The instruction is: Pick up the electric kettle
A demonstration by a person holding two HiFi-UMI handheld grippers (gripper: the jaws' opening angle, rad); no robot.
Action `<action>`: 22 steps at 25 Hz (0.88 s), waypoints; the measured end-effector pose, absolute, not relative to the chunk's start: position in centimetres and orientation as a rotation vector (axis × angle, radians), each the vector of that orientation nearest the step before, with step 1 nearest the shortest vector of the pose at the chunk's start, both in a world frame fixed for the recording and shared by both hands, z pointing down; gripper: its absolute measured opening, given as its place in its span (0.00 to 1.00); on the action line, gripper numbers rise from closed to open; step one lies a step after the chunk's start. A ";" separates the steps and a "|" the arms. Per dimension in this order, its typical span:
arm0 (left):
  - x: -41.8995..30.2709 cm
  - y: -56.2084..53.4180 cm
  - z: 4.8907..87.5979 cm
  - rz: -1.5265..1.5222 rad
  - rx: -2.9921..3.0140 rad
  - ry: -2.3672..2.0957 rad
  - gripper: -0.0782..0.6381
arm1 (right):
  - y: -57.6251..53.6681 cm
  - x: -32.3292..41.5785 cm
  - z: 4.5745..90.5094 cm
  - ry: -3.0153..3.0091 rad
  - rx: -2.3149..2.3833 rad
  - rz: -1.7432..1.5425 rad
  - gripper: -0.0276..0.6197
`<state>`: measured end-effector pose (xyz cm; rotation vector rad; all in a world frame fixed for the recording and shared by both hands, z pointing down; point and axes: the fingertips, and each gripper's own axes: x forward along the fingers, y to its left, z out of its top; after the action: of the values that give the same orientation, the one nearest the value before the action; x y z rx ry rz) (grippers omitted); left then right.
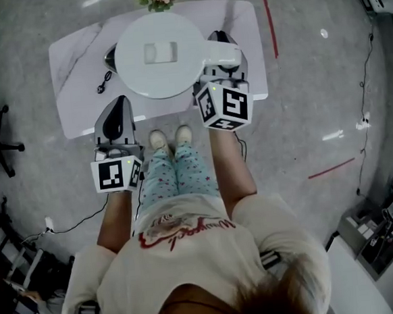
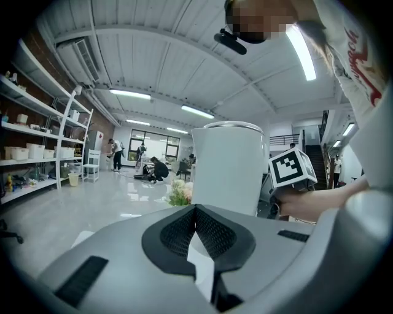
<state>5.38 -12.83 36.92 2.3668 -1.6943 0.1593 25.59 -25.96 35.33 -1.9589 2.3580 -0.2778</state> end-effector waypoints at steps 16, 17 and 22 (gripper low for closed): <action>7.6 -10.0 26.5 0.090 2.468 -1.693 0.11 | -21.0 27.1 24.6 2.375 -1.905 -0.263 0.09; 7.6 -9.9 26.1 0.082 2.474 -1.696 0.11 | -20.8 27.1 24.1 2.377 -1.898 -0.264 0.09; 8.3 -9.3 23.8 0.059 2.488 -1.730 0.11 | -20.0 27.6 22.2 2.387 -1.861 -0.269 0.09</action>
<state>8.32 -9.34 23.82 2.4876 -1.7302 0.0591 27.62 -19.98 22.20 -1.8614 2.3871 -0.2688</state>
